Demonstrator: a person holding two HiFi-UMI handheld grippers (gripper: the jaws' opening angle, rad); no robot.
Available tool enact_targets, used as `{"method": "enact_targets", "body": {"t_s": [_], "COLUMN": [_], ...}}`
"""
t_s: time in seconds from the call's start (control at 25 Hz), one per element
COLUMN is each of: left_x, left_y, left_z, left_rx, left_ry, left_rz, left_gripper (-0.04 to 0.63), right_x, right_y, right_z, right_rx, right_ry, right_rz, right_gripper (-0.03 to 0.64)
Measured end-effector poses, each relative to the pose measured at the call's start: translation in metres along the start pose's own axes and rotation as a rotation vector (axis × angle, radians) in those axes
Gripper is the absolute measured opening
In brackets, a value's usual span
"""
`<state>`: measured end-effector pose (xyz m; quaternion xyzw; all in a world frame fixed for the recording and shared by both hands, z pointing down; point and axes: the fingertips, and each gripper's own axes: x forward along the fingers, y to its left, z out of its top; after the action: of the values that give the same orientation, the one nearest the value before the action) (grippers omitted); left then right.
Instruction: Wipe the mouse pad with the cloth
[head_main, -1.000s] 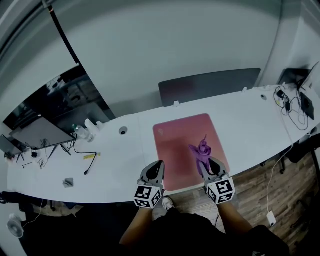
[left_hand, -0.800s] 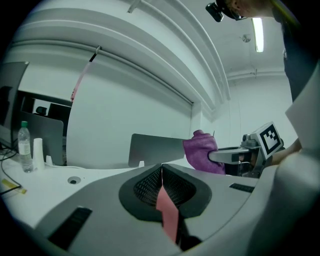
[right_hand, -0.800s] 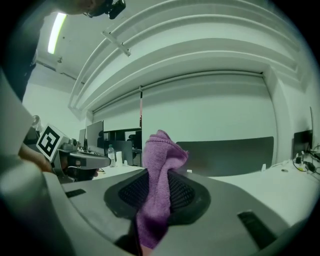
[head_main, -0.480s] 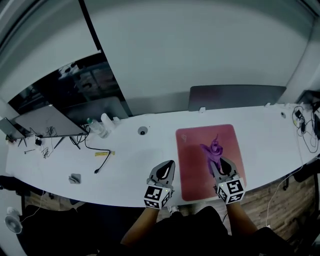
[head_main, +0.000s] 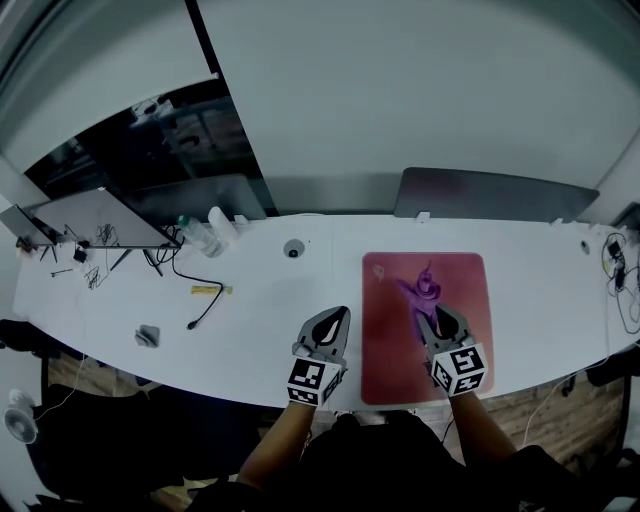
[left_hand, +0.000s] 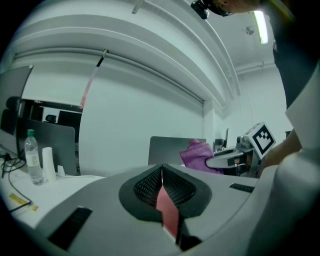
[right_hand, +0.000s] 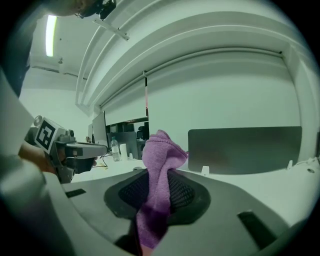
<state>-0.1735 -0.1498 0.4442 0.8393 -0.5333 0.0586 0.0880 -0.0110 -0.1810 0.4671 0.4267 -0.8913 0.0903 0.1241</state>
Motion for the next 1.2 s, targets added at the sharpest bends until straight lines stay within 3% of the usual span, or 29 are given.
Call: {"method": "enact_targets", "body": {"t_s": [0.36,0.76,1.2], "left_x": [0.026,0.042,0.048], "left_y": [0.006,0.018,0.038], "left_z": [-0.018,-0.035,-0.055], "left_rx": [0.055,0.063,0.004], "left_ry": [0.067,0.110,0.142], "left_rz": [0.037,0.064,0.091], "left_gripper": [0.021,0.021,0.021], "right_x": [0.038,0.091,0.165], "right_y": [-0.004,-0.009,0.000], "right_z": [-0.013,-0.046,-0.078], "right_rx": [0.014,0.013,0.055], "right_ry": [0.044,0.132,0.237], "right_rz": [0.054,0.061,0.059], "right_gripper": [0.106,0.103,0.100]}}
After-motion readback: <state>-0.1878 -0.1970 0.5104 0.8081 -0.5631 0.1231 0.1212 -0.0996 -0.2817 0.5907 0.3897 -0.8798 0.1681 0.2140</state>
